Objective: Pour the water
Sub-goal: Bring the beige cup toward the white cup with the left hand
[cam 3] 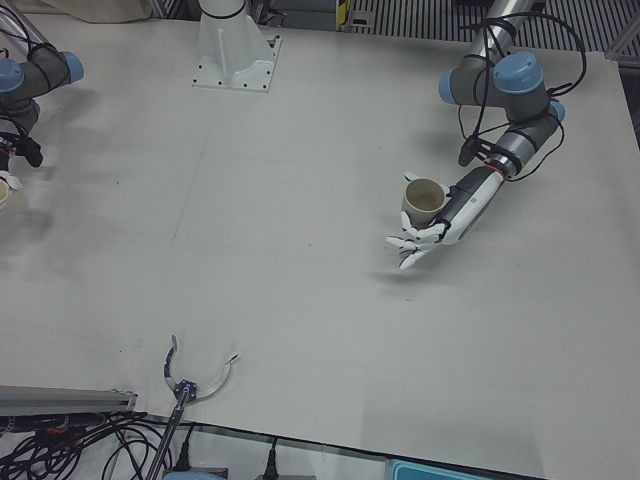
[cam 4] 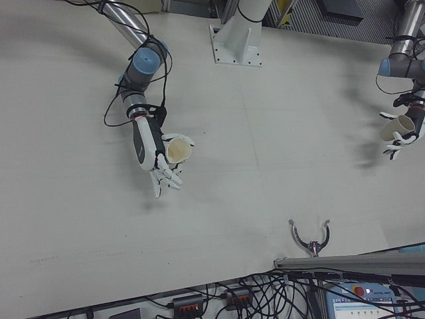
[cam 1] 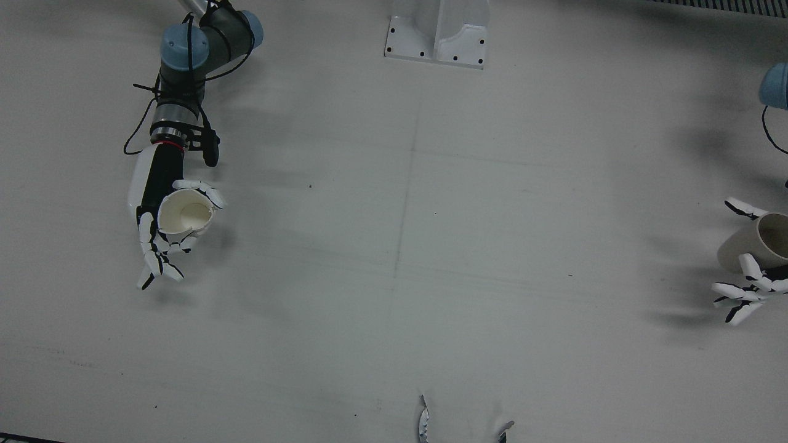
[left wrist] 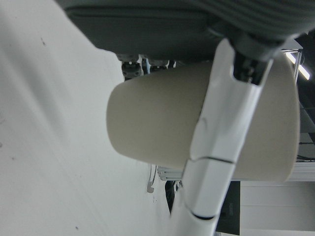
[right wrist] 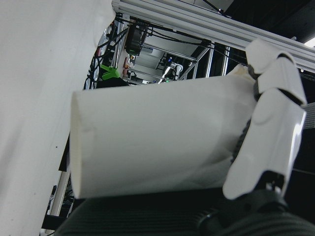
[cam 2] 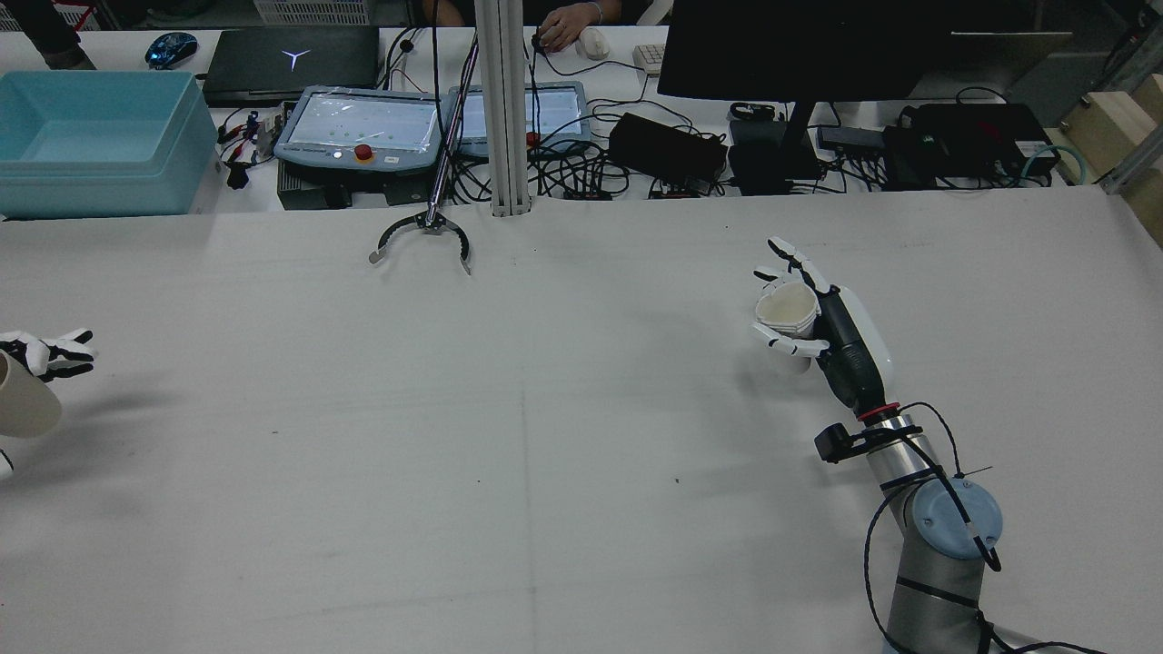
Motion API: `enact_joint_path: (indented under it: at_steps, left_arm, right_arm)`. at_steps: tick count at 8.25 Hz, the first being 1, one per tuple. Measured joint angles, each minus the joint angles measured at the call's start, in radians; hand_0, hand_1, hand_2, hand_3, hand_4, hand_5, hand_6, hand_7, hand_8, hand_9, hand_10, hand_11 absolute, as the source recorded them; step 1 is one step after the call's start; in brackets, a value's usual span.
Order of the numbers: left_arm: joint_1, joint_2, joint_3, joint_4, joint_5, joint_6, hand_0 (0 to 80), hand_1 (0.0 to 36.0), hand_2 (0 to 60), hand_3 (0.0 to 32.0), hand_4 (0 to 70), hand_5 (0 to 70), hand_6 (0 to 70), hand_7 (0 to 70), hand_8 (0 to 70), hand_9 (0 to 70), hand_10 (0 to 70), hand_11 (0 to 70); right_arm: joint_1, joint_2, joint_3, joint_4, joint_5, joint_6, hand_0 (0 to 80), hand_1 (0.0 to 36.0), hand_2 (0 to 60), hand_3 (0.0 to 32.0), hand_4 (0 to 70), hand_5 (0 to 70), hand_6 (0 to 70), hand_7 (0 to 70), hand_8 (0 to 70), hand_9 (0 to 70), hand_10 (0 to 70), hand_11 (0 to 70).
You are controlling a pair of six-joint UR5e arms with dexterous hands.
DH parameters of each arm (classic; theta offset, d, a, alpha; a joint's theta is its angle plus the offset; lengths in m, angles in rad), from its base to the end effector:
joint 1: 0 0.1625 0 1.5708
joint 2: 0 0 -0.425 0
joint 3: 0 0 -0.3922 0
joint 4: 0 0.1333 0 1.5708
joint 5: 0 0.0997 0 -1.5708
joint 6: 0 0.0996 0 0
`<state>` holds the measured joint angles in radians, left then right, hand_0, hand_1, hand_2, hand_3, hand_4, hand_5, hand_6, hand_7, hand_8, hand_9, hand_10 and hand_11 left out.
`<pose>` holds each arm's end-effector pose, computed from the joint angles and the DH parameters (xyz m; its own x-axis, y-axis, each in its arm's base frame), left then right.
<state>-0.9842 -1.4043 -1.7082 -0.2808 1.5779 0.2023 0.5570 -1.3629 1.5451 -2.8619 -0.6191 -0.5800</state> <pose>0.1347 -0.4422 0.6648 -0.8398 -0.5062 -0.1963 0.0315 0.3156 -0.9484 -0.3702 -0.4831 0.5708 -0.9816 -0.0395 0.1870 -0.1908 0.2558 -0.9477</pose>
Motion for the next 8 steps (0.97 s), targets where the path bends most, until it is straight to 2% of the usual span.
enact_joint_path:
  at_steps: [1,2,4,5,7,8]
  left_arm:
    - [0.002,-0.044,-0.02,0.046,0.031,0.001,80.0,24.1,0.0,0.0,70.0,70.0,33.6,25.8,12.0,5.4,11.7,18.5]
    - [0.003,-0.101,-0.034,0.094,0.064,0.003,80.0,24.2,0.0,0.0,70.0,70.0,33.1,25.7,11.7,5.1,11.5,18.3]
    - [0.014,-0.205,-0.045,0.17,0.093,0.009,80.0,24.6,0.0,0.0,70.0,70.0,33.1,25.6,11.8,5.2,11.7,18.5]
    - [0.045,-0.257,-0.046,0.208,0.097,0.011,80.0,25.0,0.0,0.0,70.0,70.0,33.2,25.6,12.0,5.4,11.9,18.9]
    - [0.164,-0.406,-0.038,0.318,0.097,0.015,80.0,23.9,0.0,0.0,70.0,70.0,32.0,24.6,11.7,5.1,11.8,18.7]
    - [0.224,-0.481,-0.029,0.371,0.096,0.017,80.0,24.2,0.0,0.0,70.0,70.0,32.6,24.9,11.9,5.2,11.9,18.9]
  right_arm:
    - [0.022,-0.005,0.025,-0.002,-0.008,-0.005,53.5,21.8,24.6,5.2,0.0,14.4,50.8,58.3,18.6,21.7,0.0,0.0]
    - [0.058,-0.008,0.05,-0.005,-0.044,-0.015,54.8,23.3,24.8,6.4,0.0,14.7,52.0,58.8,18.7,21.7,0.0,0.0]
    - [0.151,-0.012,0.138,-0.048,-0.163,-0.076,55.3,23.8,24.6,7.8,0.0,14.2,49.7,57.4,17.2,20.0,0.0,0.0]
    - [0.182,-0.013,0.191,-0.096,-0.207,-0.098,55.0,23.8,24.1,8.8,0.0,14.1,48.2,57.3,16.9,19.9,0.0,0.0]
    - [0.202,-0.013,0.259,-0.164,-0.238,-0.118,56.0,24.6,23.9,9.2,0.0,14.0,46.8,56.0,15.9,18.6,0.0,0.0]
    - [0.204,-0.013,0.285,-0.179,-0.259,-0.138,57.3,25.7,24.2,9.4,0.0,14.4,47.9,57.7,15.8,18.2,0.0,0.0]
